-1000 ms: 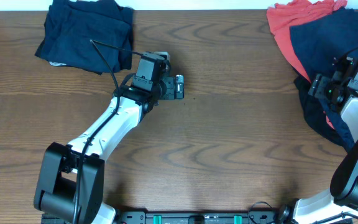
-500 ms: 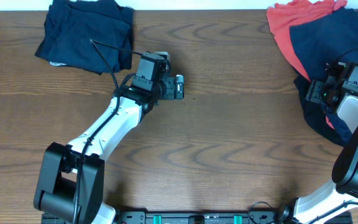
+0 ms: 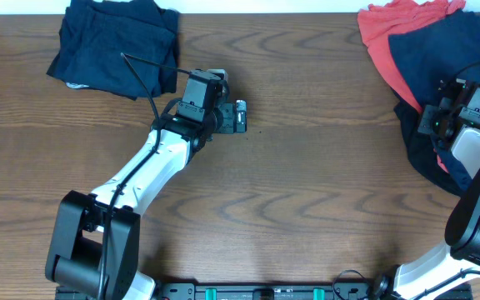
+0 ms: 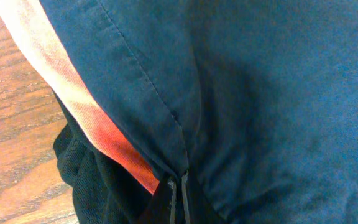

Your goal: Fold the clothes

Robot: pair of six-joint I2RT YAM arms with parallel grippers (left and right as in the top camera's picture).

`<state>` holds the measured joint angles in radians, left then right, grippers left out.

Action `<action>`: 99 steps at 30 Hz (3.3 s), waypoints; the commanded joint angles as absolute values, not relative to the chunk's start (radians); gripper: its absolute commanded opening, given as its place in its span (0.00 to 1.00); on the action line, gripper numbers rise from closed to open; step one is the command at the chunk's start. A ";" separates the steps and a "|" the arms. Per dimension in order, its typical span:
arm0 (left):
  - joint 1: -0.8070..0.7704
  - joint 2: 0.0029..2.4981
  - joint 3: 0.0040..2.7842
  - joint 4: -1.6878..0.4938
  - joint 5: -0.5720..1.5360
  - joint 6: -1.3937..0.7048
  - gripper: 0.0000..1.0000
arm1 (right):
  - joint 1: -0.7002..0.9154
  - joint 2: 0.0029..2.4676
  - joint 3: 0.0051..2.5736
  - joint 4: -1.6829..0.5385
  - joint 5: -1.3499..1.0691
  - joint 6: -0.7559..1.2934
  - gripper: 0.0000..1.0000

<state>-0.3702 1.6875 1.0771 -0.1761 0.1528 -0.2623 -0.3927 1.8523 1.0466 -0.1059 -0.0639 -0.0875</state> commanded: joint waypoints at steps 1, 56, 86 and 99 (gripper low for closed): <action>-0.373 1.694 1.092 -0.178 0.144 -0.264 0.98 | -0.387 1.850 1.065 -0.100 -0.061 -0.058 0.01; -0.105 1.300 1.092 -0.553 0.033 -0.256 0.99 | 0.684 1.753 1.339 -0.196 -0.251 0.074 0.70; -0.106 1.392 1.092 -0.541 0.034 -0.257 0.99 | -0.246 1.944 1.472 -0.574 -0.138 0.017 0.98; -0.106 1.426 1.092 -0.533 0.033 -0.257 0.99 | -0.287 2.132 1.472 -0.332 -0.138 -0.070 0.95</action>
